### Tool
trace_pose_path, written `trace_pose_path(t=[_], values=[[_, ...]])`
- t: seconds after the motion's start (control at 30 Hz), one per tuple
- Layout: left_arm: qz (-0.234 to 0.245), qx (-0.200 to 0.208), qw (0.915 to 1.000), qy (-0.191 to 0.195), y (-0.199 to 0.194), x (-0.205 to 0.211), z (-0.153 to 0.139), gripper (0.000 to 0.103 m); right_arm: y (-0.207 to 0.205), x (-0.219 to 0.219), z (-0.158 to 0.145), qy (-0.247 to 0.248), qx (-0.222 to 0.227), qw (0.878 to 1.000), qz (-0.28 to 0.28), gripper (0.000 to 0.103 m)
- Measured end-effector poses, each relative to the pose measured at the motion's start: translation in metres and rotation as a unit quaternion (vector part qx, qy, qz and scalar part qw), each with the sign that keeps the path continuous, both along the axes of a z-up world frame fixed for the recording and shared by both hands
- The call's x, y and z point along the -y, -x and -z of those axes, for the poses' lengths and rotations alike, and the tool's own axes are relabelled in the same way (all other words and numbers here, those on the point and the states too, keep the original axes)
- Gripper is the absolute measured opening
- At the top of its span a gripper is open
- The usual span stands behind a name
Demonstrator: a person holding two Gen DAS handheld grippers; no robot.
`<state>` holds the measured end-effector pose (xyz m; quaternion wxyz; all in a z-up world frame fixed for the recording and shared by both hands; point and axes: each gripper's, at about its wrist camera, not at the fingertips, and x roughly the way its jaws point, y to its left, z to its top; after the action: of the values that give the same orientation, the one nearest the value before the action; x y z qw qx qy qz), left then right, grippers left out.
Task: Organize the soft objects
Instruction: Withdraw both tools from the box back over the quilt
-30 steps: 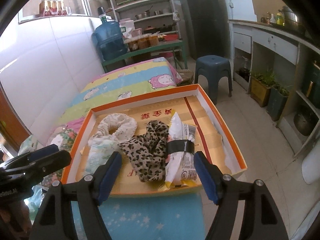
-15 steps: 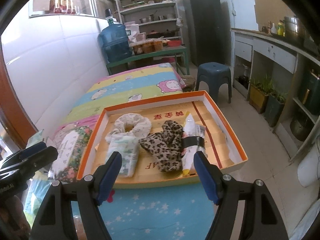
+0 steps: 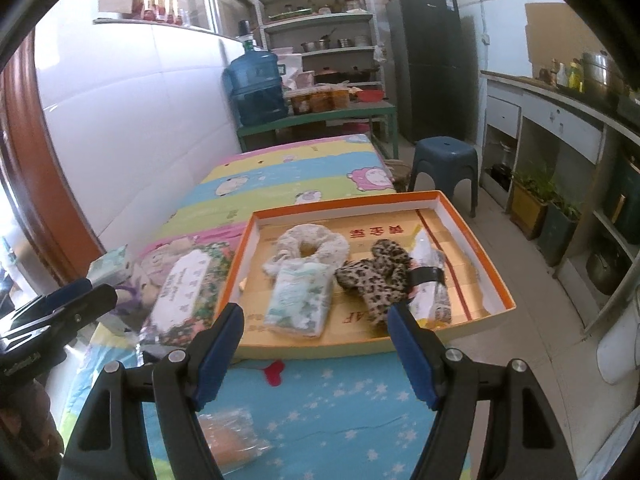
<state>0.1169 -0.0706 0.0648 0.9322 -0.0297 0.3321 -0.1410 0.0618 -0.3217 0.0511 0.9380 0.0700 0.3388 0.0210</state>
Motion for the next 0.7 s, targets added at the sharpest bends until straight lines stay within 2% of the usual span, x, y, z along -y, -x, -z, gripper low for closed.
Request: trace_pose_path(t=[0.33,0.53,0.7], values=[[-0.039,0.004,0.9992,0.008,0.015,-0.047,0.003,0.073,0.006,-0.041,0.003,0.002,-0.003,0.999,-0.04,0.074],[-0.071,-0.004,0.9974,0.014,0.023,-0.084,0.013,0.073,0.01,-0.071,0.01,-0.002,-0.008,0.996,-0.083,0.074],[-0.072,-0.019,0.9971,0.017,0.027,-0.102,0.026,0.073,0.008,-0.1,0.022,0.001,-0.02,0.992,-0.124,0.074]])
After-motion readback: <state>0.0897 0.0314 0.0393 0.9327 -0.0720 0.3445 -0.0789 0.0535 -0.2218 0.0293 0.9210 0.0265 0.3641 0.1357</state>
